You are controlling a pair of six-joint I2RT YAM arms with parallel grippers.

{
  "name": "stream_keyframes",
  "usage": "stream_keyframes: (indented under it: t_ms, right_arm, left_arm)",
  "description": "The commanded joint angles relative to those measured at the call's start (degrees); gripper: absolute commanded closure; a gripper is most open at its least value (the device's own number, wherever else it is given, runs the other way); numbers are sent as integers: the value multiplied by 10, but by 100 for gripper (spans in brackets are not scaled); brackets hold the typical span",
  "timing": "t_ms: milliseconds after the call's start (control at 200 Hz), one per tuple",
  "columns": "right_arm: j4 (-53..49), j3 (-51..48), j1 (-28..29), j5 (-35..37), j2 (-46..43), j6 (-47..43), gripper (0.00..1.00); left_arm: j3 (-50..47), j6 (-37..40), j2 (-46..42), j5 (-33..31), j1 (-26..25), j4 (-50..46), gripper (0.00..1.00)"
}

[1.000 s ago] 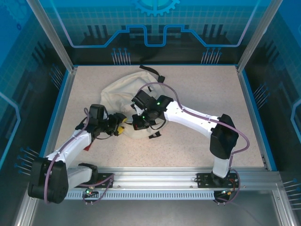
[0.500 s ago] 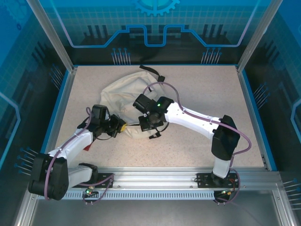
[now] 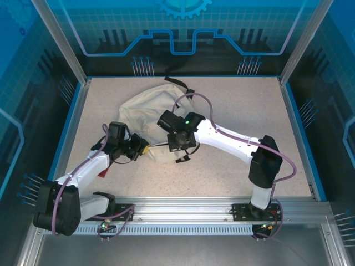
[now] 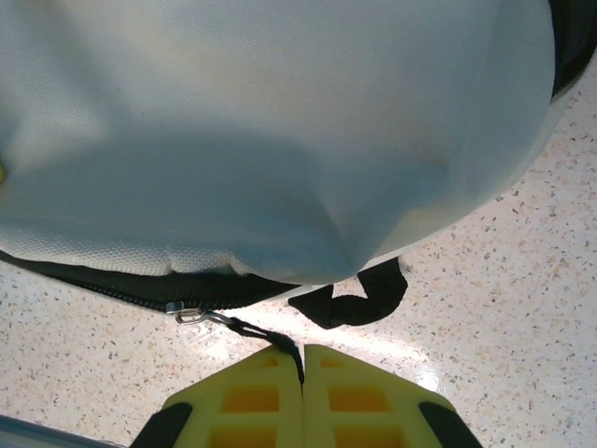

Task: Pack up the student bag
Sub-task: Zip the student bag at the center of the table.

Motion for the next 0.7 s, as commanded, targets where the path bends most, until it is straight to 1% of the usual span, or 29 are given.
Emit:
stream_keyframes:
  t_ms: [0,60,175,305,380,460,510,615,695]
  right_arm:
    - [-93,-9,-32,61,-23,-10,100]
    - [-31,-18,-31,-27,-35,-60,100]
    - [51,-8,-18,-168,-42,-117,100]
    - [114,9,-6,-272,-30,-122,100]
    - [129,23,-3,-299,-13,-108,100]
    - [111,41,4,-267,12,-92,100]
    - [99,47,8,-247,26,-85,100]
    - [96,37,9,-232,40,-65,100]
    - [100,21,9,-225,40,-56,100]
  left_arm:
    - [12,37,-10,-87,26,-68,100]
    - [21,50,-7,-89,28,-69,100]
    - [55,93,7,-105,36,-84,100]
    - [97,156,36,-125,62,-100,100]
    - [108,179,50,-130,74,-96,100]
    - [109,188,51,-136,81,-102,100]
    - [107,187,43,-136,83,-109,91]
    - [92,173,11,-126,83,-127,61]
    - [79,160,-21,-100,83,-143,47]
